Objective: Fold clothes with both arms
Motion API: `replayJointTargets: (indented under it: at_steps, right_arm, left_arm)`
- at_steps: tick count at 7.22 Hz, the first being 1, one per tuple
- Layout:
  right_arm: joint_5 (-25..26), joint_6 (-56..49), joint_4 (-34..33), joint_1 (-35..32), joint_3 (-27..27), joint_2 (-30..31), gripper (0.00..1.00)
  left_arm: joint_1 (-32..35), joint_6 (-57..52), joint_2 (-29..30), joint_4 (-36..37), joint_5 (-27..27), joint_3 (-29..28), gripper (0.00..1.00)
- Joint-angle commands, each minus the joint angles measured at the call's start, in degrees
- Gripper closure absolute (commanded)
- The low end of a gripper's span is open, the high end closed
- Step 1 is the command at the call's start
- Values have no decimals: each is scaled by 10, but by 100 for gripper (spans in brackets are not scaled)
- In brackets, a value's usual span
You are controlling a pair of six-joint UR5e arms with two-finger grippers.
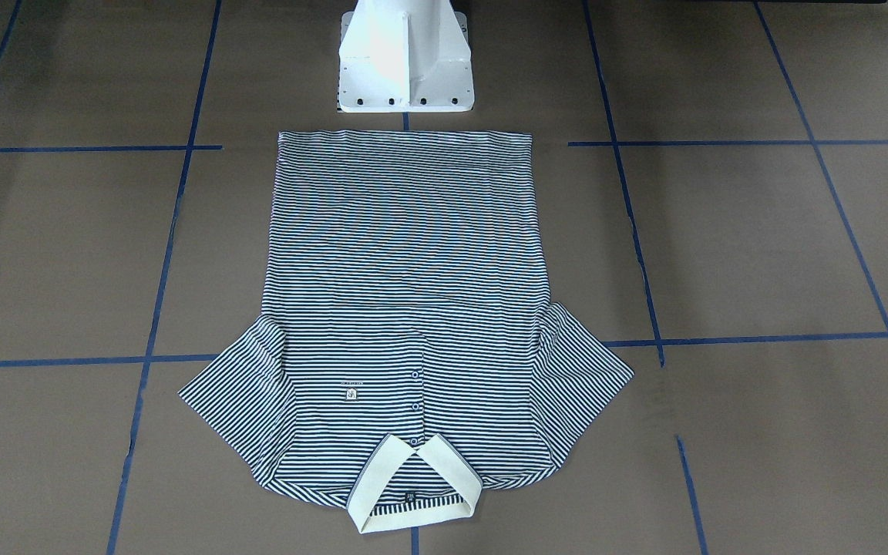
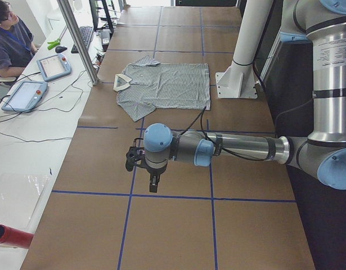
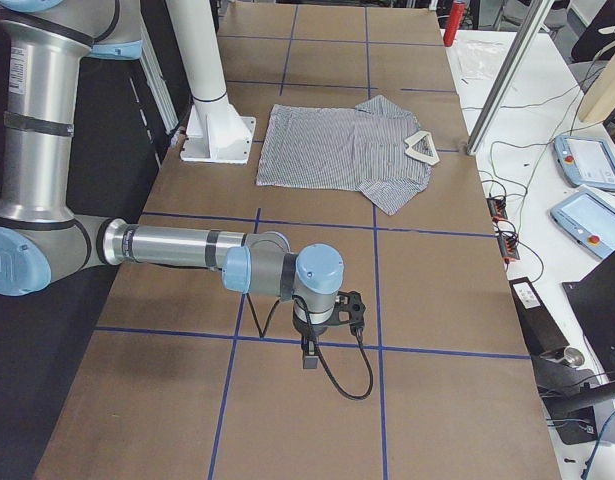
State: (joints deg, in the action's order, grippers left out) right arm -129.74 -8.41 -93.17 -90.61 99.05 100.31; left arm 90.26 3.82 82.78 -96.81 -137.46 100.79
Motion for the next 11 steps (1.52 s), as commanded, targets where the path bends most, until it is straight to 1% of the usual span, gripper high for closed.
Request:
replayJointTargets:
  at_steps: [1, 3, 4, 5, 6, 7, 8, 9, 10, 11]
  right_arm:
    - [-2, 0, 16, 0, 1, 1, 0]
    - [-11, 0, 43, 1, 0, 1, 0]
    - [-16, 1, 71, 5, 1, -2, 0]
    - [-15, 2, 142, 22, -2, -16, 0]
    - [-10, 2, 202, 33, -4, -24, 0]
    - [-8, 5, 220, 33, -17, -61, 0]
    - [-10, 9, 221, 33, -25, -77, 0]
    - [-20, 10, 225, 33, -27, -80, 0]
    - [-28, 10, 260, 33, -29, -88, 0]
    - [-30, 127, 278, 54, -25, -129, 0]
  left_arm:
    - [0, 0, 0, -5, -3, 2, 0]
    - [0, 1, 3, -3, 1, 17, 0]
    - [0, 2, 19, -6, 9, 16, 0]
    - [-10, 4, 53, -9, 70, 16, 0]
    - [-18, 1, 68, -40, 95, 17, 0]
    - [-19, 5, 94, -129, 97, -4, 0]
    - [-18, 6, 109, -239, 96, -38, 0]
    - [-18, 8, 113, -307, 91, -57, 0]
    - [-19, 8, 113, -319, 90, -55, 0]
    - [-19, 8, 115, -319, 90, -52, 0]
